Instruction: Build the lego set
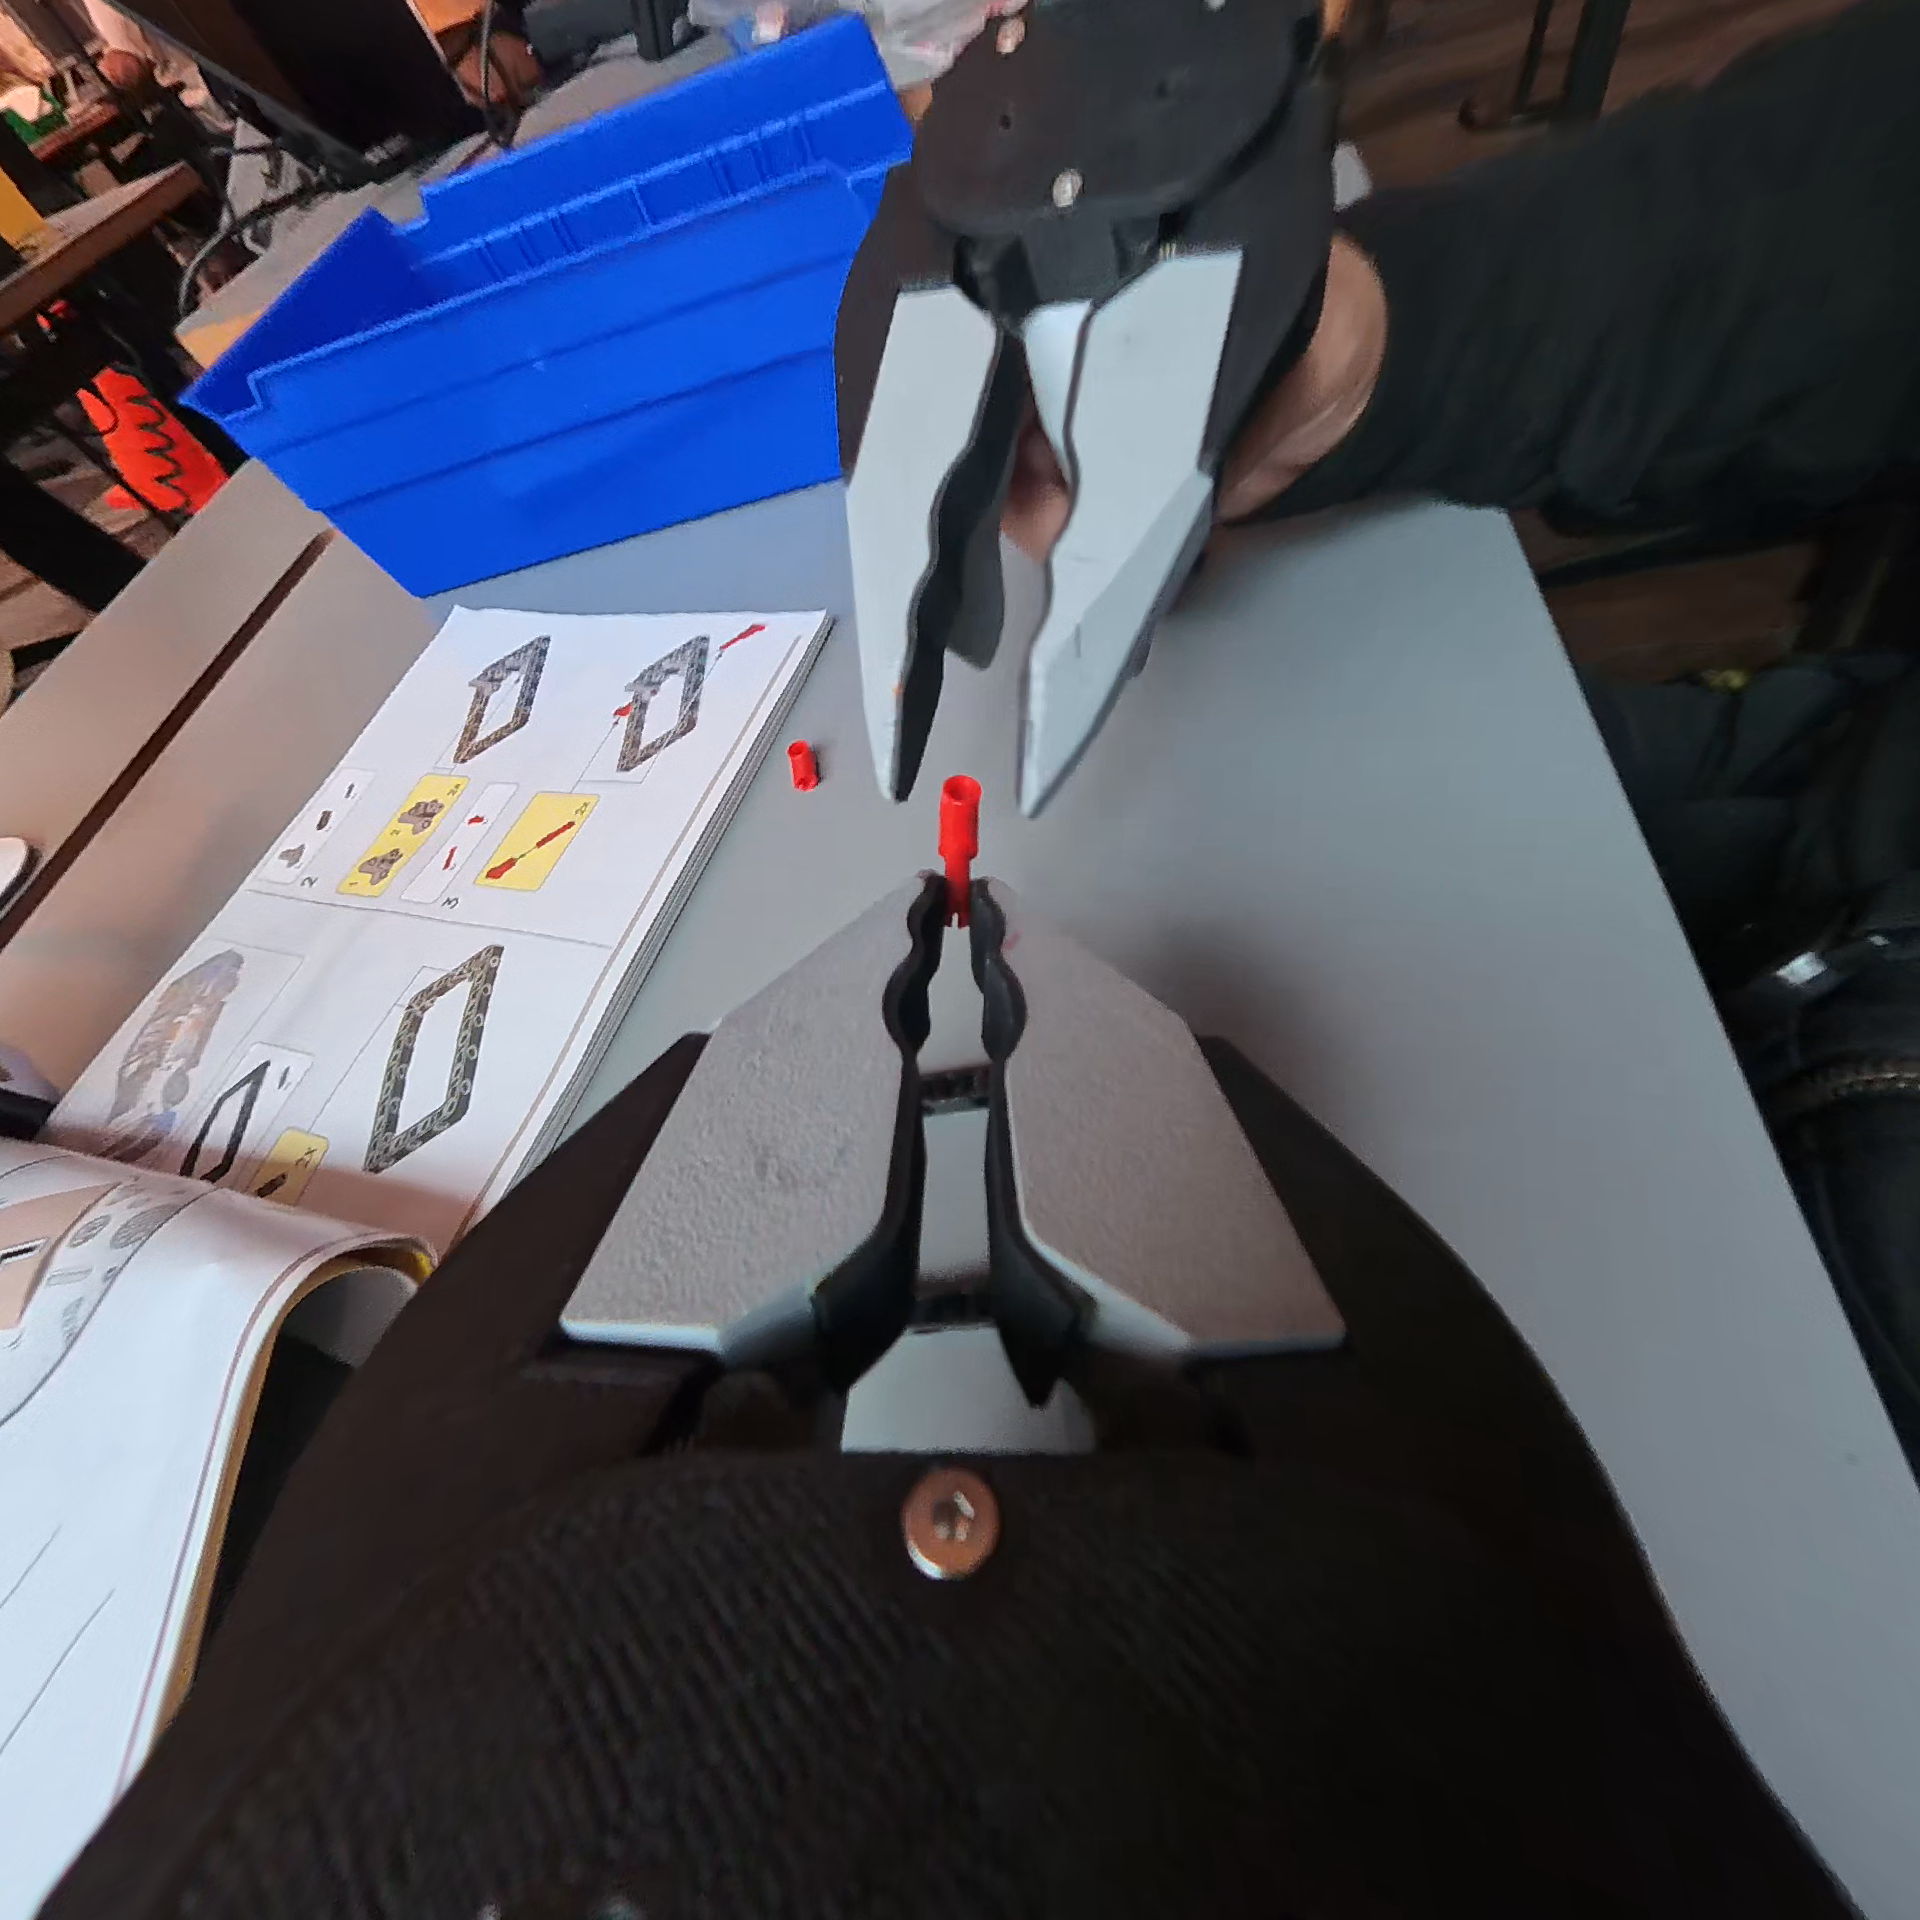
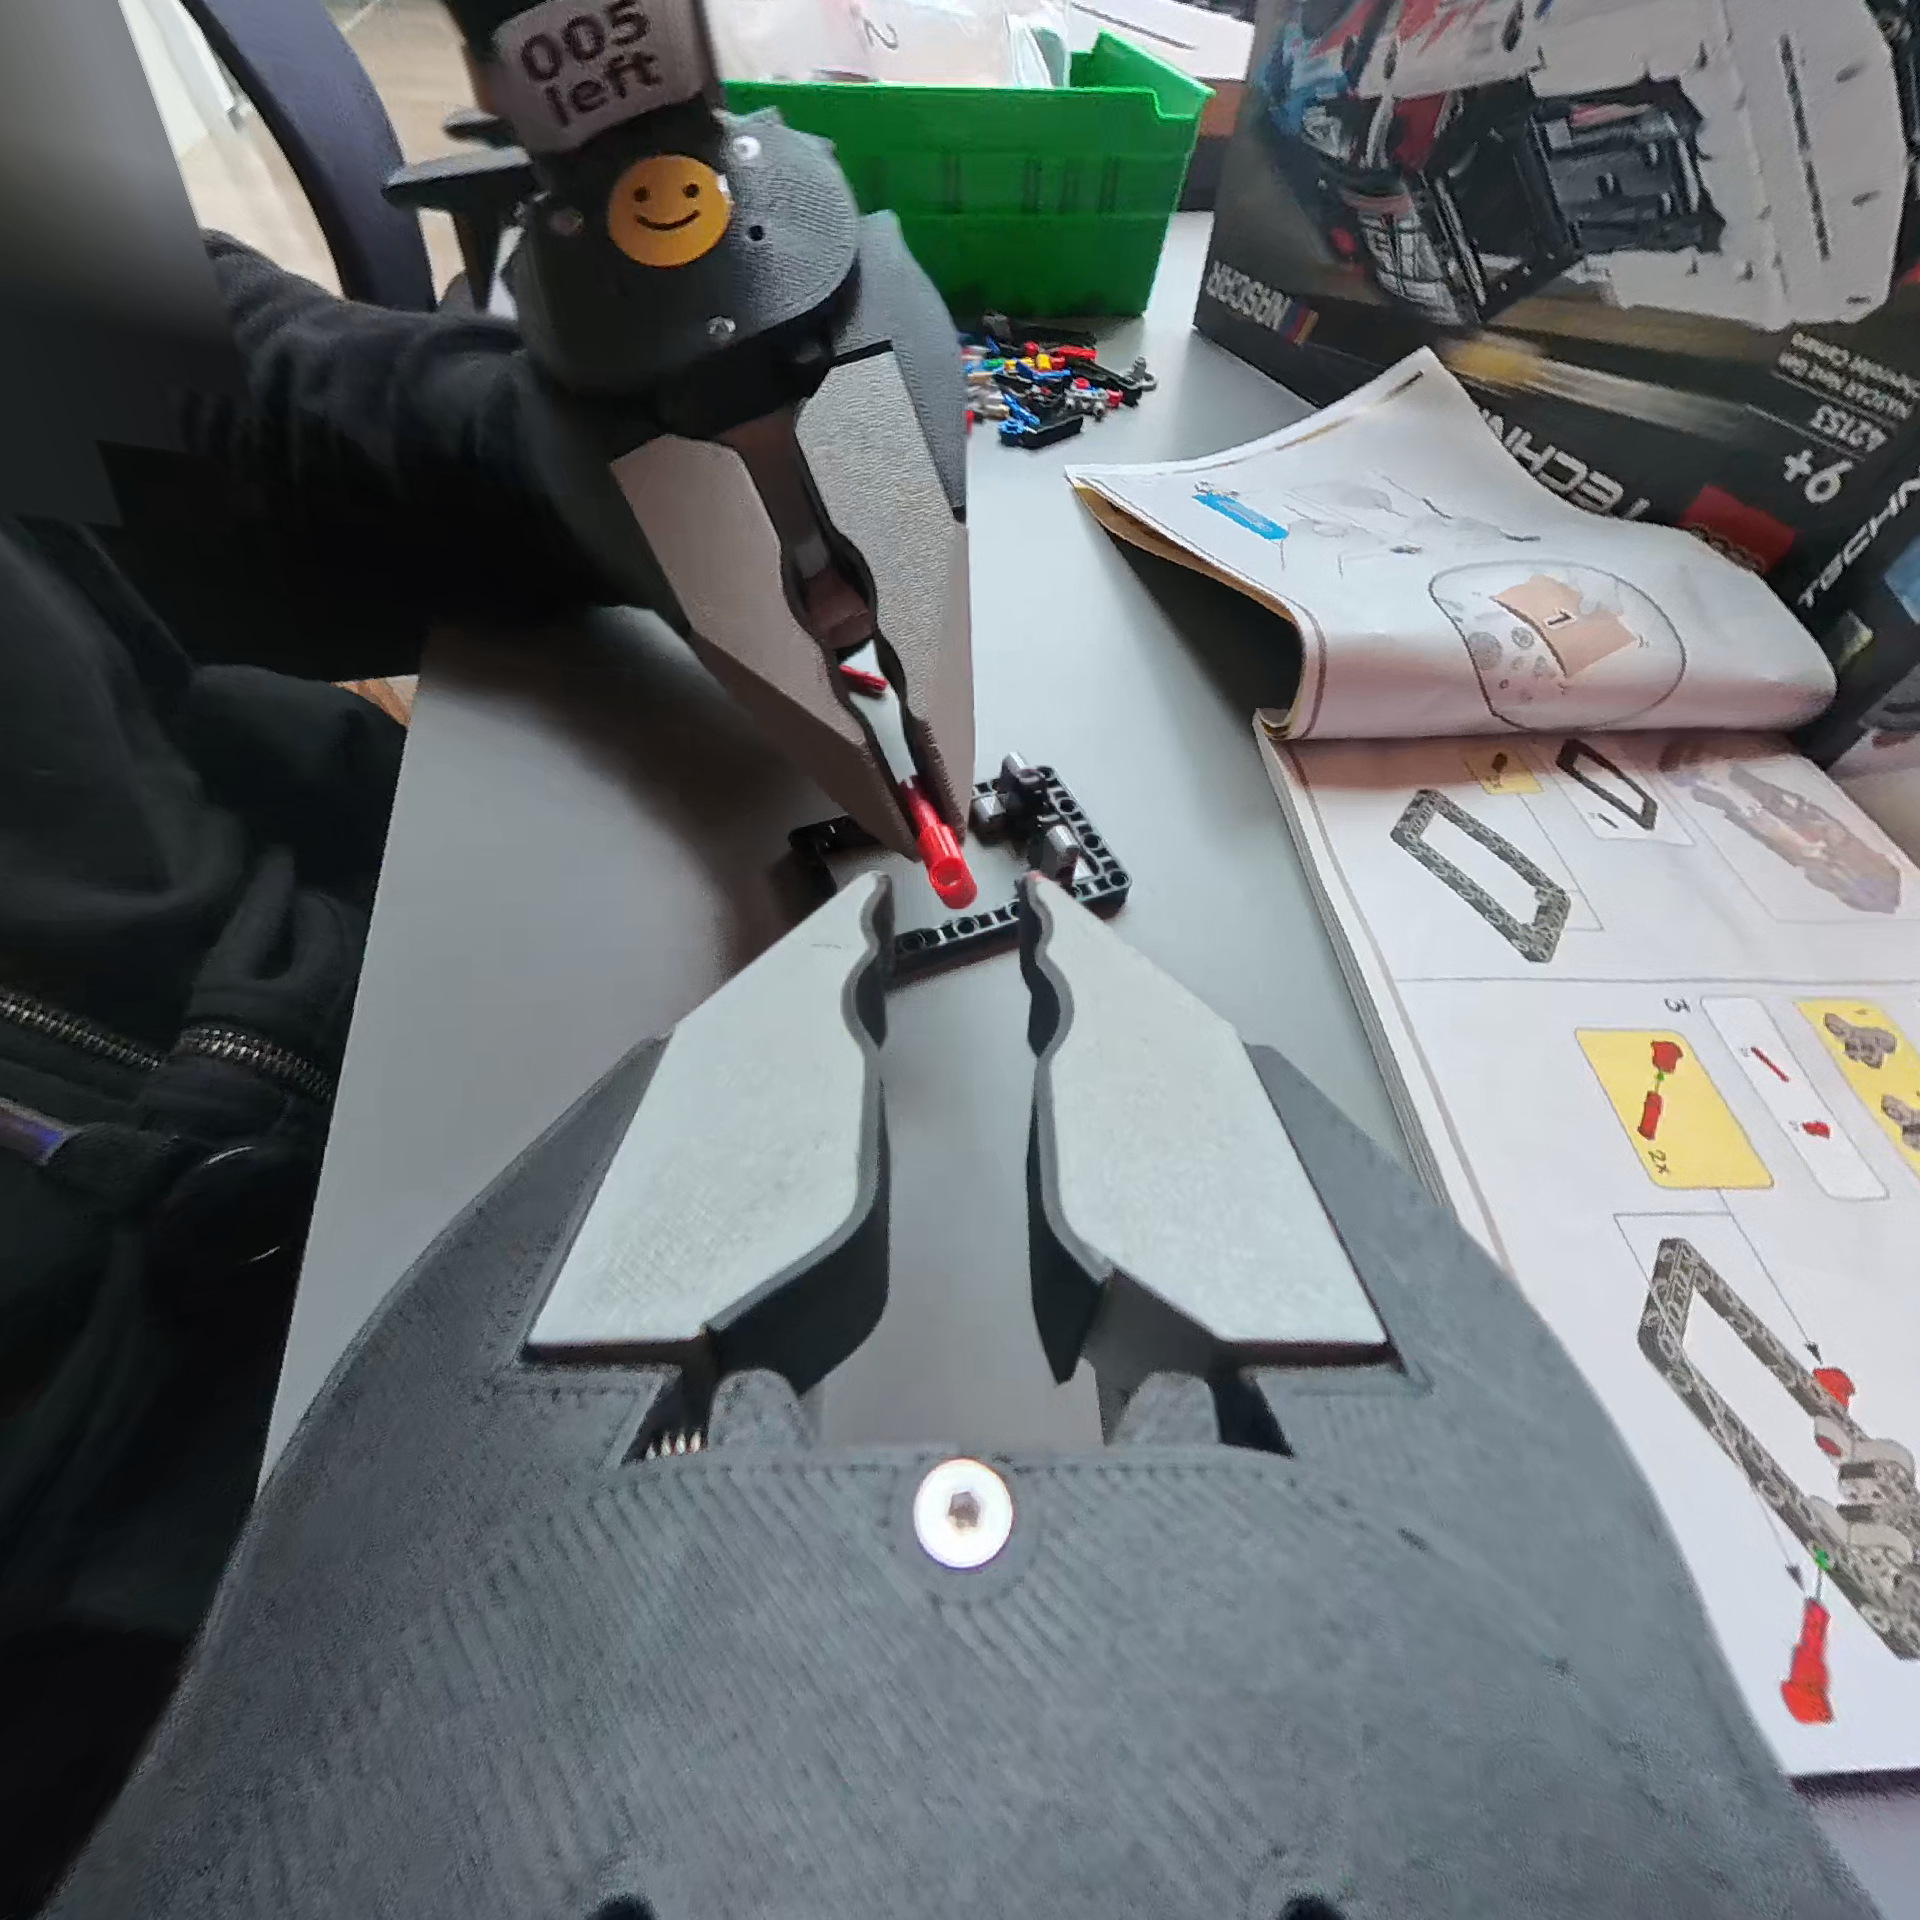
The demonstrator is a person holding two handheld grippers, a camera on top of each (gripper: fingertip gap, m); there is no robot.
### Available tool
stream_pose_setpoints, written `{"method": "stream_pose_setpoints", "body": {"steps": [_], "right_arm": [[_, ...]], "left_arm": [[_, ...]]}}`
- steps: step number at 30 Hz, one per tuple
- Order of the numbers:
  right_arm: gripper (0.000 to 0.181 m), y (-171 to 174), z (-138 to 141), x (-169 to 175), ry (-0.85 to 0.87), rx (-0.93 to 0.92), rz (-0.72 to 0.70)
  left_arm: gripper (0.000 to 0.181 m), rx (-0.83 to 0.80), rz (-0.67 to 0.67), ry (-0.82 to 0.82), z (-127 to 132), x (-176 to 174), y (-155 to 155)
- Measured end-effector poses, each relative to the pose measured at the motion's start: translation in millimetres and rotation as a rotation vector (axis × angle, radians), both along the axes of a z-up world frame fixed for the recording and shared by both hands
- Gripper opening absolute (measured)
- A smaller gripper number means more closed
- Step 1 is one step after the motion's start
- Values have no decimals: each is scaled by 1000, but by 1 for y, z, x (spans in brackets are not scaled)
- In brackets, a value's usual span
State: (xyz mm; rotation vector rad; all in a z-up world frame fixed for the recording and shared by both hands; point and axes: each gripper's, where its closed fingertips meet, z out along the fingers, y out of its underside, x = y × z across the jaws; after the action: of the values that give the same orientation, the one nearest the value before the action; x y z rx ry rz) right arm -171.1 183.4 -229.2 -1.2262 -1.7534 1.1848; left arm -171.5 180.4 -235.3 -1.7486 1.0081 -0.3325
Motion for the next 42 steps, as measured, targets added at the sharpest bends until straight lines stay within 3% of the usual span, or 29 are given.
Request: {"method": "stream_pose_setpoints", "body": {"steps": [2, 6, 16, 20, 33, 42], "right_arm": [[22, -5, 1, 0, 13, 37, 25], [5, -12, 8, -3, 56, 118, 57], [3, -13, -7, -9, -21, 283, 160], [4, -14, -11, -10, -18, 307, 175], [0, -15, -19, -11, -22, 138, 187], [7, -1, -3, -11, 11, -49, 170]], "left_arm": [[2, -6, -15, -43, 5, 2, -2], [1, -33, -45, -73, 4, 6, -6], [7, -102, -22, -24, -15, 3, -3], [1, -109, -13, 31, -24, 1, -1], [1, -121, -7, 129, -38, 3, -1], [1, -141, 14, 27, -26, -3, 1]]}}
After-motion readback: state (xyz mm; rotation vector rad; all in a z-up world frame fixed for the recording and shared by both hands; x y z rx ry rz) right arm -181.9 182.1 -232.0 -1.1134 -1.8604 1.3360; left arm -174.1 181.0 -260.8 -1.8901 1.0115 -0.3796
